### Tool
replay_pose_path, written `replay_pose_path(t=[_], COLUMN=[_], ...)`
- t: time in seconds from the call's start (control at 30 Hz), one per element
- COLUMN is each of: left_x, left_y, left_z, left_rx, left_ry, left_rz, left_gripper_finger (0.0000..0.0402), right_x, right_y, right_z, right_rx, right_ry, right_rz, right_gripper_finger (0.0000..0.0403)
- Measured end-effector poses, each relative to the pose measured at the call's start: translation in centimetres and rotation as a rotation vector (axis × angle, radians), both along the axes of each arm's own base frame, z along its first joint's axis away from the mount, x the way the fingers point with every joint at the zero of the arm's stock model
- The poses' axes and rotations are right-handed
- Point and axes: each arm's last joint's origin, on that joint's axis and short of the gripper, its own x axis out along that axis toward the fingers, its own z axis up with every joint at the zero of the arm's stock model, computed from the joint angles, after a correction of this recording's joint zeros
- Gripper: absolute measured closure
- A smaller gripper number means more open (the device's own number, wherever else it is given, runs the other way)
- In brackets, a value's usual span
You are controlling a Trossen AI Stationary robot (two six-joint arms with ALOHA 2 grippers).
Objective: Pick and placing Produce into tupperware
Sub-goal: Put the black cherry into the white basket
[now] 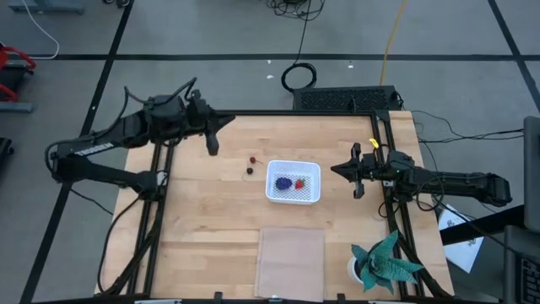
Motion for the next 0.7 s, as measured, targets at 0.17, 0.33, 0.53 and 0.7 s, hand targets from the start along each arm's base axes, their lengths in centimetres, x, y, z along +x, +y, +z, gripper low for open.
replay_pose_path(t=[0.17, 0.33, 0.53, 0.7], left_x=[1.1, 2.8, 5.0, 6.5], left_y=[1.1, 2.1, 3.3, 4.8], left_z=[0.6, 0.2, -1.0, -1.8], left_rx=[-0.051, -0.099, -0.135, -0.191], left_ry=[0.119, 0.268, 0.425, 0.557], left_rz=[-0.020, -0.023, -0.025, 0.004], left_gripper_finger=[0.0376, 0.0376, 0.0376, 0.0376], right_x=[0.0, 0.0, 0.0, 0.0], right_y=[0.0, 0.0, 0.0, 0.0], right_z=[-0.2, -0.3, -0.3, -0.3], right_rx=[0.001, 0.000, -0.002, -0.005], right_ry=[0.001, 0.003, 0.003, 0.003], right_rz=[0.000, 0.000, 0.000, 0.000], right_gripper_finger=[0.0403, 0.0403, 0.0403, 0.0403])
